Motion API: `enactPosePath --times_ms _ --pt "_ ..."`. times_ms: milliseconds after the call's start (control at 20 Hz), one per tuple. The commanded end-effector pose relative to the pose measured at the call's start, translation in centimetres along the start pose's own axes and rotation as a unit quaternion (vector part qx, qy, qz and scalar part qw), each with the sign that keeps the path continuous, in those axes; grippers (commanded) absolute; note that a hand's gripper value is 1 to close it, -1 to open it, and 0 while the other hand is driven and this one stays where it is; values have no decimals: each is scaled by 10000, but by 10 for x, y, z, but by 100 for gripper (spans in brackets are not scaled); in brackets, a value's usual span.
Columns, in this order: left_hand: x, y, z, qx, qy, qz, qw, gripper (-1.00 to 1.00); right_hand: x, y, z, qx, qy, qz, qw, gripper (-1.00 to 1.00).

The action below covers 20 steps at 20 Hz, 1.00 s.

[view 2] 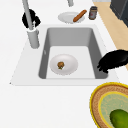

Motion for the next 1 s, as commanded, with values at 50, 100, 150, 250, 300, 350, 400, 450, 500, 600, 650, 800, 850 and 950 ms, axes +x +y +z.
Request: enactPosePath --times_ms 50,100,150,250,300,350,400,450,500,600,650,800,850,950 --pt "0 0 0 0 0 0 10000 0 20 -27 10 365 9 191 9992 100" --pt "0 0 0 0 0 0 10000 0 24 -31 12 444 120 298 9985 100" --pt "0 0 0 0 0 0 10000 0 27 -35 14 523 214 383 9977 100" --pt "0 0 0 0 0 0 10000 0 33 -42 18 662 361 506 9959 100" --pt "0 0 0 0 0 0 10000 0 38 -44 16 680 438 521 9954 100" --pt "0 0 0 0 0 0 10000 0 36 -41 15 582 483 480 9960 100" --pt "0 0 0 0 0 0 10000 0 28 -34 15 467 581 469 9961 100" --pt "0 0 0 0 0 0 10000 0 25 -30 16 369 597 498 9963 100" --pt "0 0 0 0 0 0 10000 0 26 -28 18 373 629 460 9963 100" --pt "0 0 0 0 0 0 10000 0 13 -30 17 437 725 283 9960 -100" --pt "0 0 0 0 0 0 10000 0 10 -36 21 426 614 449 9962 -100" --pt "0 0 0 0 0 0 10000 0 2 -47 35 319 419 411 9978 -100" --pt "0 0 0 0 0 0 10000 0 0 -51 40 312 371 378 9981 -100" --pt "0 0 0 0 0 0 10000 0 -8 -60 49 292 321 325 9985 -100"
